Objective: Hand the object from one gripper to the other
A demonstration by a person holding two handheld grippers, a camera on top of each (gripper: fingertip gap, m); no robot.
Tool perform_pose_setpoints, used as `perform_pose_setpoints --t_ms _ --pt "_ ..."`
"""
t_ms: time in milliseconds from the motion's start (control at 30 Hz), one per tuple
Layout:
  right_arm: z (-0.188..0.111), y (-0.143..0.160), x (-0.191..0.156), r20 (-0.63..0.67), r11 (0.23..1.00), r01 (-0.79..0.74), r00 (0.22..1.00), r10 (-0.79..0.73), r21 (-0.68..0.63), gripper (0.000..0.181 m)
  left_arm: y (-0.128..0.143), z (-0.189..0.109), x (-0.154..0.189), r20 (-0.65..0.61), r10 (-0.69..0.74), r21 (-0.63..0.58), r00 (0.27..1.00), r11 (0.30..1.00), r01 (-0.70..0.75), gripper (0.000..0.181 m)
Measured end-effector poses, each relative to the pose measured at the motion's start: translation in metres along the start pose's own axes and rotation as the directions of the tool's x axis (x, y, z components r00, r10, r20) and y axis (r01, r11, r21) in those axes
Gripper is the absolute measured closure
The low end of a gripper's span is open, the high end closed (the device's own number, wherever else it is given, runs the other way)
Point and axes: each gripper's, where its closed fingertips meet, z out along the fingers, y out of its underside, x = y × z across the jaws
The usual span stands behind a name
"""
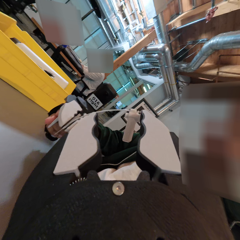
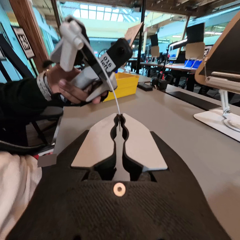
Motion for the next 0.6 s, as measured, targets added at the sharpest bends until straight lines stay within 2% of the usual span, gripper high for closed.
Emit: perform_pose_setpoints --t_ms 33,167,333,467,600 --pt "-0.002 -0.004 0.003 -0.009 1.000 -0.011 1.000 0.011 0.023 0.179 -0.001 -0.002 -0.002 0.020 0.010 -0.003 1.000 1.000 -0.010 0.115" --pt "-0.010 -0.009 0.014 -0.039 0.997 -0.048 0.998 0.051 0.067 0.179 -0.010 -0.012 -0.009 0.074 0.028 0.028 0.997 0.999 -0.031 0.112" --pt "-0.016 -0.012 0.023 -0.050 0.991 -0.094 0.994 0.099 0.099 0.179 -0.015 -0.020 -0.014 0.082 0.017 0.049 0.997 0.999 -0.021 0.117" --pt "-0.018 -0.013 0.025 -0.035 0.985 -0.129 0.990 0.133 0.115 0.179 -0.011 -0.015 -0.010 0.054 0.028 0.032 0.998 0.999 -0.030 0.124" --pt "-0.016 -0.011 0.022 -0.019 0.985 -0.140 0.990 0.142 0.104 0.179 -0.007 -0.008 -0.010 0.065 0.100 0.010 0.993 0.995 -0.101 0.125"
